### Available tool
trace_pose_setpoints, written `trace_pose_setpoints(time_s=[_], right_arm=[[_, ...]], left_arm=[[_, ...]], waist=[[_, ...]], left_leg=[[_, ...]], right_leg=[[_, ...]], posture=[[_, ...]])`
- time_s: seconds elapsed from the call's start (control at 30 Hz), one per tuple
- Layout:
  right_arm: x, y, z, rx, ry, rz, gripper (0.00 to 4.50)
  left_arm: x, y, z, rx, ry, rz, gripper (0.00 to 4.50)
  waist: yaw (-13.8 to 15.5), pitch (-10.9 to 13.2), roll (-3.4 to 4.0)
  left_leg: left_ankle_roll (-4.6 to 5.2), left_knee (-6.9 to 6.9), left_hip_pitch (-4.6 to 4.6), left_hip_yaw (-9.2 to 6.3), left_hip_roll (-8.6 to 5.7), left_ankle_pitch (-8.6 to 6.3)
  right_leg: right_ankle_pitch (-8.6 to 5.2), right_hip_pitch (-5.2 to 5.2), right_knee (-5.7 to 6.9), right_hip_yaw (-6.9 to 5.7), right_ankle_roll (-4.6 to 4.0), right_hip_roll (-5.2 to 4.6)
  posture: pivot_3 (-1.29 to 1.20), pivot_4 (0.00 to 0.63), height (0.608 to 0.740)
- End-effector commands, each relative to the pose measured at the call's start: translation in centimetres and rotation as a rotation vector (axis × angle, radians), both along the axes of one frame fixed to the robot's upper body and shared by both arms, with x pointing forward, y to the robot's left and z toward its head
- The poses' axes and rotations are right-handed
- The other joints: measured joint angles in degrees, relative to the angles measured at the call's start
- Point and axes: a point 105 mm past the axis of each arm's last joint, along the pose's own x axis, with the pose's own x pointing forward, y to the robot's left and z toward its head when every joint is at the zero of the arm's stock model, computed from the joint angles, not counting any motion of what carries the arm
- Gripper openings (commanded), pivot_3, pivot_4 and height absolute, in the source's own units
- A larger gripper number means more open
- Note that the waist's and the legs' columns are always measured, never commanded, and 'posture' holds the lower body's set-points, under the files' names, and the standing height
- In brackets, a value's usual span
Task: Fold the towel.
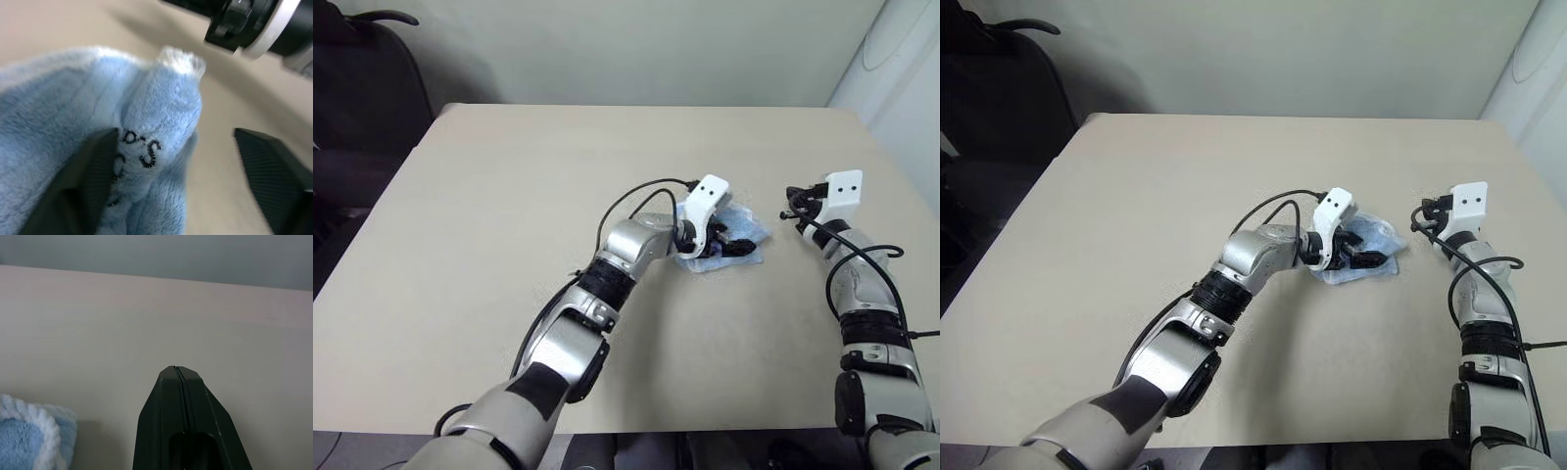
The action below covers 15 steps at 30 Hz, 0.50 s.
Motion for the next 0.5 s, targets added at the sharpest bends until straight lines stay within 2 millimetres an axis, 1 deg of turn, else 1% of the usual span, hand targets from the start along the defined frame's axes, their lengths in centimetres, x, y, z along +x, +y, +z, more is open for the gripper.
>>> trace_pose_setpoints(time_s=[0.03, 0.17, 0.2, 0.23, 0.3, 0.33, 0.37, 0.47, 0.5], right_arm=[[0.3, 0.8, 2.1, -0.019, -0.064, 0.027, 0.0], [0.3, 1.7, 2.7, -0.034, -0.073, 0.078, 0.0], [0.2, 2.3, 3.1, -0.033, -0.077, 0.12, 0.0], [0.0, 2.7, 3.3, -0.031, -0.08, 0.148, 0.0], [-0.7, 4.9, 3.4, -0.044, -0.064, 0.279, 0.0], [-1.1, 5.7, 3.4, -0.052, -0.054, 0.329, 0.0], [-1.4, 6.2, 3.3, -0.056, -0.046, 0.36, 0.0], [-1.6, 7.1, 3.2, -0.058, -0.028, 0.403, 0.0], [-1.7, 7.3, 3.2, -0.059, -0.024, 0.413, 0.0]], left_arm=[[-1.0, 0.4, 3.7, -0.188, 0.017, -0.025, 4.49], [-1.6, 2.8, 5.4, -0.3, -0.007, -0.007, 4.49], [-1.0, 4.1, 5.3, -0.302, -0.026, 0.048, 4.32], [-0.5, 5.0, 5.2, -0.298, -0.038, 0.089, 4.11], [1.0, 7.8, 4.3, -0.258, -0.102, 0.192, 3.56], [1.4, 8.7, 3.9, -0.24, -0.116, 0.217, 3.23], [1.6, 9.3, 3.6, -0.229, -0.124, 0.232, 2.8], [1.7, 9.8, 3.3, -0.227, -0.145, 0.225, 1.82], [1.7, 9.9, 3.3, -0.228, -0.15, 0.22, 1.4]], waist=[[0.0, 0.0, 0.0], [-0.1, 0.0, 0.03], [0.0, 0.0, 0.03], [-0.1, 0.0, 0.04], [-0.3, 0.0, 0.07], [-0.4, -0.1, 0.1], [-0.5, -0.1, 0.1], [-0.4, -0.1, 0.09], [-0.2, -0.1, 0.09]], left_leg=[[-0.02, 0.02, -0.01, 0.0, 0.0, 0.01], [-0.08, 0.09, -0.01, 0.01, 0.02, 0.05], [-0.08, 0.1, -0.01, 0.01, 0.02, 0.04], [-0.08, 0.12, -0.01, 0.0, 0.03, 0.05], [-0.08, 0.2, 0.0, 0.0, 0.04, 0.05], [-0.08, 0.2, 0.0, 0.0, 0.04, 0.06], [-0.08, 0.2, 0.02, 0.0, 0.05, 0.06], [-0.09, 0.24, 0.0, -0.03, 0.05, 0.06], [-0.1, 0.26, -0.03, -0.08, 0.03, 0.07]], right_leg=[[0.0, -0.01, 0.01, 0.0, 0.0, 0.0], [0.0, -0.01, 0.02, 0.01, 0.0, 0.02], [0.0, 0.0, 0.02, 0.0, 0.0, 0.03], [0.0, 0.0, 0.03, -0.01, 0.0, 0.04], [0.0, -0.01, 0.09, 0.01, 0.0, 0.06], [0.0, -0.01, 0.09, 0.02, 0.0, 0.07], [0.0, 0.0, 0.09, 0.03, 0.0, 0.09], [0.0, 0.01, 0.06, 0.02, 0.0, 0.13], [0.0, 0.03, 0.04, -0.02, 0.01, 0.1]], posture=[[0.0, 0.15, 0.74], [0.0, 0.15, 0.74], [0.0, 0.15, 0.74], [0.0, 0.15, 0.74], [0.0, 0.15, 0.74], [0.0, 0.15, 0.74], [0.0, 0.15, 0.74], [0.0, 0.15, 0.74], [0.0, 0.15, 0.74]])
